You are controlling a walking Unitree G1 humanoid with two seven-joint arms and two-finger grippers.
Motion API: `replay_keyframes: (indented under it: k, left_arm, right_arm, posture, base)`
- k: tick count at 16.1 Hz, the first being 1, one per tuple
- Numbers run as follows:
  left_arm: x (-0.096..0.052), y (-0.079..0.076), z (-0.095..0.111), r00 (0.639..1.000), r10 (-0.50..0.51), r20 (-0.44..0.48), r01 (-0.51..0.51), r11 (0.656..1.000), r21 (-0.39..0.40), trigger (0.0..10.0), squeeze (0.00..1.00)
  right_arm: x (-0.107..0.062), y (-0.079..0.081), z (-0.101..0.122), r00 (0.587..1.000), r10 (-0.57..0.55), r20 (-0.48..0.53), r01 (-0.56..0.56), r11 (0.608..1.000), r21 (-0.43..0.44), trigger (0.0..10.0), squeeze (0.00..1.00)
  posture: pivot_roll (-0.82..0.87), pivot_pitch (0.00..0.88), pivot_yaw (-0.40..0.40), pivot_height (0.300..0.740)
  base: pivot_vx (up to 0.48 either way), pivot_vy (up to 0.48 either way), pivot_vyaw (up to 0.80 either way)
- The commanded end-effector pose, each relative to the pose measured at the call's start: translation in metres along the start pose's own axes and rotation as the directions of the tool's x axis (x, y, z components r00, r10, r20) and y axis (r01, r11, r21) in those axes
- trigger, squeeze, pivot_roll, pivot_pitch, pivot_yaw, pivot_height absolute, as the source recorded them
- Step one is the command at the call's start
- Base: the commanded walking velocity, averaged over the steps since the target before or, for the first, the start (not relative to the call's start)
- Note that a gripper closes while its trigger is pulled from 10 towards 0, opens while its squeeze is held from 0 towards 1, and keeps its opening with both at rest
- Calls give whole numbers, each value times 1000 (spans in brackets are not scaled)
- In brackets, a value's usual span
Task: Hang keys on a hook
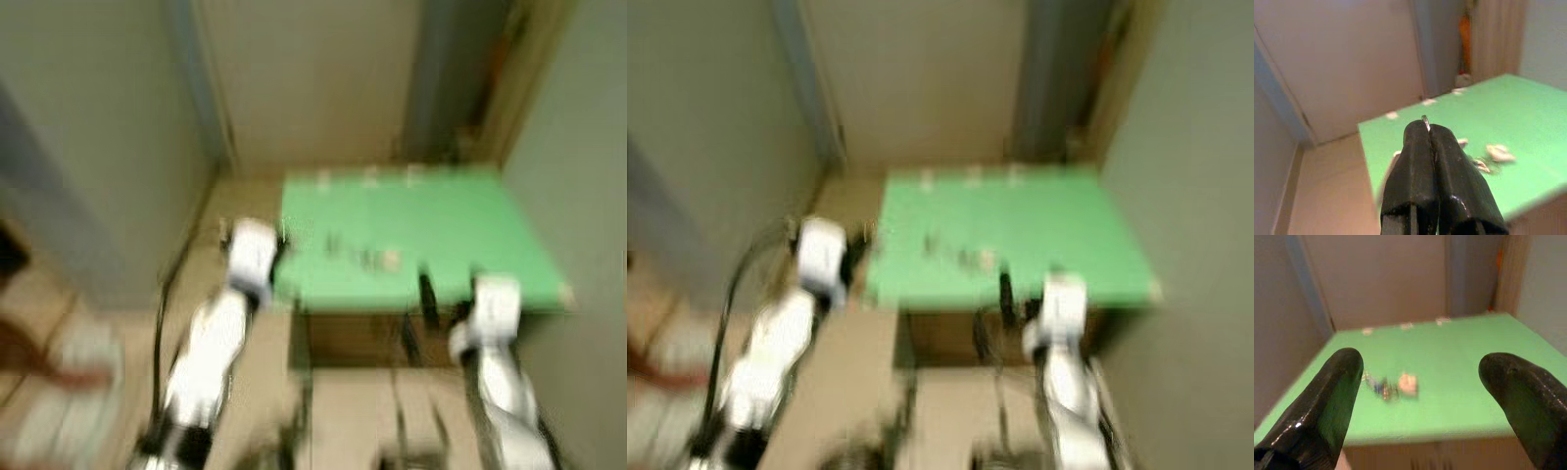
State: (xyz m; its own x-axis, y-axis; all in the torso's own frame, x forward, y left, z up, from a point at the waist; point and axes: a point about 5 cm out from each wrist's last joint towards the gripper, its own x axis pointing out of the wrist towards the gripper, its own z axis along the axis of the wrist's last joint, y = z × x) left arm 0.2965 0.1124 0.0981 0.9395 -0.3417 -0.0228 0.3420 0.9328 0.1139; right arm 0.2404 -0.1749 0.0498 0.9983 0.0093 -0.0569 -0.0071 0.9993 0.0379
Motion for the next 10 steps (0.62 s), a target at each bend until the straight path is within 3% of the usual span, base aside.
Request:
replay_keyframes:
  k: [1,5,10]
  left_arm:
    - [4,1,8,1000,-6,30,6,1000,10,0,0]
    - [6,1,8,999,-8,35,8,1000,5,0,0]
    - [10,-3,10,997,-48,53,46,998,42,0,0]
  right_arm:
    - [-1,-2,0,1000,-14,-2,14,1000,8,10000,0]
    - [-2,-3,0,1000,-25,-5,25,1000,8,10000,0]
    - [-3,0,-2,1000,-19,-24,19,1000,11,10000,0]
  posture:
    - [-146,0,61,740]
    - [-158,0,64,740]
    - [-169,0,72,740]
  base:
    - [-375,0,0]
    - [-256,0,0]
    - [0,0,-664]
